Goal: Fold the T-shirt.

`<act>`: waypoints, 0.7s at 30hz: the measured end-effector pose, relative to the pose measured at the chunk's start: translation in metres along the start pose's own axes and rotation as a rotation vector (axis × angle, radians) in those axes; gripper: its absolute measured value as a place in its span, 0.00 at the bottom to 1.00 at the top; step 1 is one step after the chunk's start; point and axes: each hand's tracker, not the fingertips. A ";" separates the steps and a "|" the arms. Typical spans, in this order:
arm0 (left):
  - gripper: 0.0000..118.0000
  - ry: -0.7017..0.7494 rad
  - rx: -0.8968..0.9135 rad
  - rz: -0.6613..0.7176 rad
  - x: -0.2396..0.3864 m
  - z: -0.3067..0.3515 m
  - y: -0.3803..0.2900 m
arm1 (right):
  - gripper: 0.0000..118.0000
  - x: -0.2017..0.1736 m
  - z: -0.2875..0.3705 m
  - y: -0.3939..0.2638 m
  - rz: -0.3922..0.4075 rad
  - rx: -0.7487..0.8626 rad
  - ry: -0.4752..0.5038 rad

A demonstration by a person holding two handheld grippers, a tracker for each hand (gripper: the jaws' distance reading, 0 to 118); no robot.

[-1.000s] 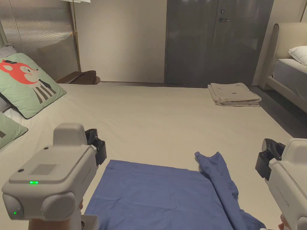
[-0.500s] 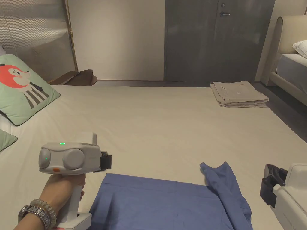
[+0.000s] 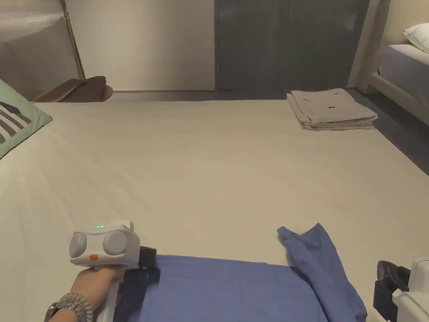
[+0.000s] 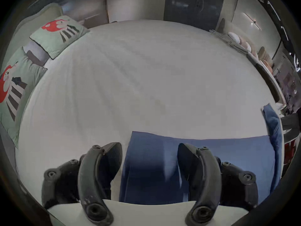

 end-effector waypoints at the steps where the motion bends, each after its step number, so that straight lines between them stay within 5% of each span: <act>1: 0.56 0.001 0.005 -0.001 0.001 0.003 0.000 | 0.00 0.001 -0.004 -0.001 -0.002 -0.012 0.004; 2: 0.56 -0.001 0.012 -0.002 0.000 0.006 -0.001 | 0.00 0.005 -0.010 -0.001 -0.004 -0.032 0.012; 4: 0.30 -0.012 0.045 -0.015 0.012 0.032 -0.011 | 0.10 0.010 -0.025 -0.002 -0.032 -0.091 0.025; 5: 0.14 -0.006 0.055 -0.019 0.014 0.036 -0.012 | 0.35 0.012 -0.033 -0.002 -0.043 -0.119 0.025; 6: 0.03 -0.002 0.063 -0.025 0.016 0.040 -0.014 | 0.73 0.003 -0.036 0.009 -0.039 -0.172 0.028; 7: 0.03 -0.008 0.066 -0.024 0.018 0.047 -0.015 | 0.86 0.005 -0.046 0.009 -0.050 -0.198 0.027; 16: 0.02 -0.017 0.118 -0.008 -0.001 0.051 -0.011 | 0.78 0.019 -0.128 0.003 -0.052 -0.432 0.002; 21: 0.02 -0.010 0.109 -0.011 -0.003 0.047 -0.014 | 0.50 -0.004 -0.142 -0.016 0.042 -0.514 0.026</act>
